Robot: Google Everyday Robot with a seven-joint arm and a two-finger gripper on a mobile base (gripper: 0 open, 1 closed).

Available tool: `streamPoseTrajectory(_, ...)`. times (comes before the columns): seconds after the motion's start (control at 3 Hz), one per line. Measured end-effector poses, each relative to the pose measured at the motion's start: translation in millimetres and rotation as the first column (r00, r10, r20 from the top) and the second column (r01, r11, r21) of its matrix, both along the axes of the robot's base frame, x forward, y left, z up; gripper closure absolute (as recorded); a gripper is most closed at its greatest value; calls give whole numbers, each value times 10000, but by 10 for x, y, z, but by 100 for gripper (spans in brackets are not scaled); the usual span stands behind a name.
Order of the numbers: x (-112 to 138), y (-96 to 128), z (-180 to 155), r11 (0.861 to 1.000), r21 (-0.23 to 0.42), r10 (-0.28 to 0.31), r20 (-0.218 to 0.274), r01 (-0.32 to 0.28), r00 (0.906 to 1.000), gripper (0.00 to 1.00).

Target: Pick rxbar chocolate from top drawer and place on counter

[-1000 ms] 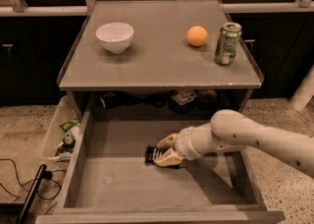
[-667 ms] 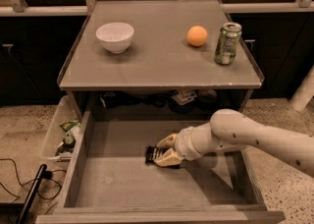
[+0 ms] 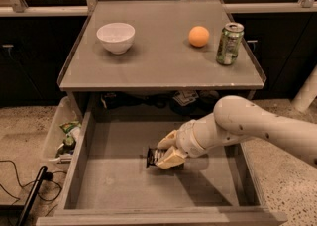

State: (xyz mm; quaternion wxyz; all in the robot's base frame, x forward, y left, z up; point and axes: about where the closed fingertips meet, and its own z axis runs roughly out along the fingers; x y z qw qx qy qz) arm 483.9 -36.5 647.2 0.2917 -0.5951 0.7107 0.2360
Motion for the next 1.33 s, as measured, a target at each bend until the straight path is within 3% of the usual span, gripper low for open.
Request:
streamPoseTrajectory(0.33,-43,-1,501,9994,-30,360,291,-359,9989,100)
streamPoseTrajectory(0.67,54,-90,1095,9985,-331,471,939,-441,9945,100)
streamPoseTrajectory(1.0,257,-336,1696,9984,-518,-113,1806,210,9835,100)
streamPoseTrajectory(1.33,342,-400,1915,9978,-512,-289,2158,409,9760,100)
